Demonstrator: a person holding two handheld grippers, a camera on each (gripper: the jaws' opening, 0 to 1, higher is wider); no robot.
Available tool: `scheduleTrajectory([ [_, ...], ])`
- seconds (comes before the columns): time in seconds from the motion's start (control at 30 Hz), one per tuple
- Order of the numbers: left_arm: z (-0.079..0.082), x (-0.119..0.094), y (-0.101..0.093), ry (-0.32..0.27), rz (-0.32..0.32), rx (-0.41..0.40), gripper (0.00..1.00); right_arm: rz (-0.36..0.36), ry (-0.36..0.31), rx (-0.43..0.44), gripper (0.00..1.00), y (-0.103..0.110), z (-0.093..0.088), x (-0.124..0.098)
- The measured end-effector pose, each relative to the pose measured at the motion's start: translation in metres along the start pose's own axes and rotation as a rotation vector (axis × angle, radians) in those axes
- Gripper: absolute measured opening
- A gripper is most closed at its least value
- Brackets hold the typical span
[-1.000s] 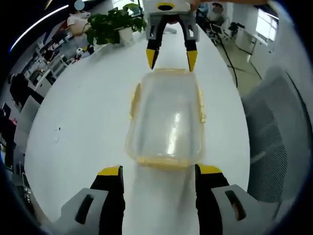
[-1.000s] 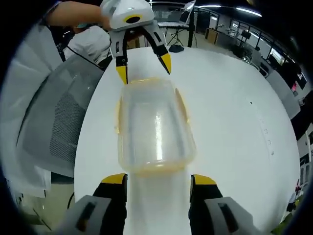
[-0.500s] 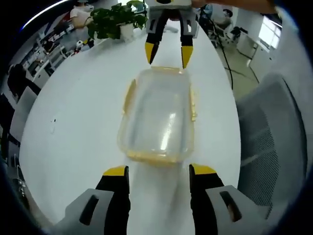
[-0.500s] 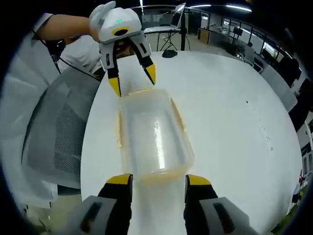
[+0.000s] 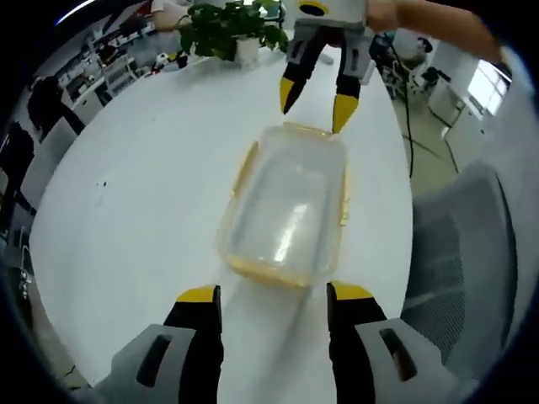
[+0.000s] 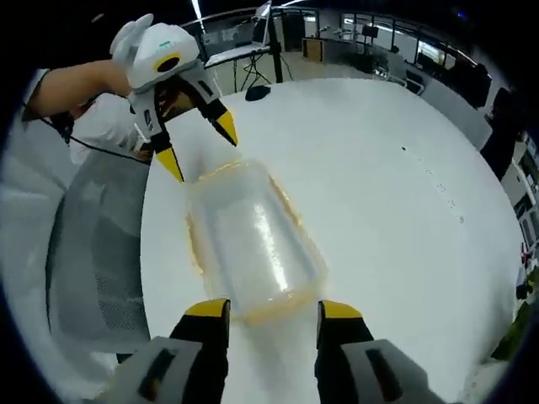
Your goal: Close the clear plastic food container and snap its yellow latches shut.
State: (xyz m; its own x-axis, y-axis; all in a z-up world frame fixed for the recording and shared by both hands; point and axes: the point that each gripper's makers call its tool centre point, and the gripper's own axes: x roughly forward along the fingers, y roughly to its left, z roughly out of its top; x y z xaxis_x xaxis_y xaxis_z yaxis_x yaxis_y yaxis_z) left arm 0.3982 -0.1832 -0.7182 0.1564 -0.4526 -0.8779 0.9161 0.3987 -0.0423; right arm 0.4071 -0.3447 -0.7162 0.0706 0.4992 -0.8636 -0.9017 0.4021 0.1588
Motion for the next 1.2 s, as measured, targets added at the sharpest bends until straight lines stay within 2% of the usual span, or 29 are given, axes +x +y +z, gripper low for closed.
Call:
scheduleTrajectory([
  [0.1, 0.006, -0.001, -0.001, -0.012, 0.001, -0.097, 0.46, -0.020, -0.006, 0.053, 0.37, -0.001, 0.002, 0.000],
  [0.13, 0.004, -0.002, 0.001, 0.003, 0.020, -0.130, 0.44, -0.029, -0.011, 0.065, 0.36, -0.002, 0.003, 0.001],
  [0.17, 0.003, -0.002, 0.001, 0.014, 0.027, -0.148, 0.44, -0.041, -0.005, 0.081, 0.35, -0.003, 0.002, 0.001],
  [0.23, 0.006, -0.001, 0.003, -0.001, 0.039, -0.185, 0.45, -0.045, -0.016, 0.096, 0.34, -0.003, 0.004, 0.003],
  [0.3, 0.007, -0.001, 0.000, -0.007, 0.041, -0.224, 0.45, -0.052, -0.022, 0.146, 0.35, -0.003, 0.005, 0.005],
  [0.43, 0.002, 0.004, -0.001, 0.016, 0.063, -0.252, 0.45, -0.078, -0.014, 0.199, 0.35, -0.005, 0.002, 0.007],
  [0.5, 0.006, 0.006, -0.002, -0.017, 0.081, -0.321, 0.47, -0.097, -0.019, 0.235, 0.35, -0.009, 0.001, 0.008],
  [0.53, 0.005, 0.008, -0.006, -0.013, 0.060, -0.334, 0.47, -0.115, -0.028, 0.279, 0.35, -0.012, 0.001, 0.007],
  [0.57, 0.004, 0.009, -0.007, -0.009, 0.060, -0.349, 0.47, -0.114, -0.027, 0.276, 0.36, -0.012, 0.000, 0.008],
  [0.63, 0.005, 0.011, -0.009, -0.021, 0.053, -0.394, 0.47, -0.126, -0.032, 0.329, 0.36, -0.014, -0.003, 0.008],
  [0.7, 0.006, 0.013, -0.010, -0.036, 0.059, -0.467, 0.47, -0.132, -0.022, 0.369, 0.36, -0.015, -0.009, 0.010],
  [0.8, 0.002, 0.016, -0.010, -0.020, 0.070, -0.478, 0.49, -0.125, -0.032, 0.430, 0.36, -0.014, -0.011, 0.011],
  [0.97, 0.005, 0.020, -0.010, -0.038, 0.081, -0.550, 0.53, -0.124, -0.032, 0.472, 0.36, -0.012, -0.013, 0.015],
  [1.13, 0.013, 0.024, -0.012, -0.080, 0.069, -0.578, 0.44, -0.117, -0.035, 0.496, 0.38, -0.007, -0.010, 0.018],
  [1.2, 0.012, 0.027, -0.011, -0.077, 0.077, -0.567, 0.45, -0.100, -0.037, 0.522, 0.37, -0.005, -0.009, 0.019],
])
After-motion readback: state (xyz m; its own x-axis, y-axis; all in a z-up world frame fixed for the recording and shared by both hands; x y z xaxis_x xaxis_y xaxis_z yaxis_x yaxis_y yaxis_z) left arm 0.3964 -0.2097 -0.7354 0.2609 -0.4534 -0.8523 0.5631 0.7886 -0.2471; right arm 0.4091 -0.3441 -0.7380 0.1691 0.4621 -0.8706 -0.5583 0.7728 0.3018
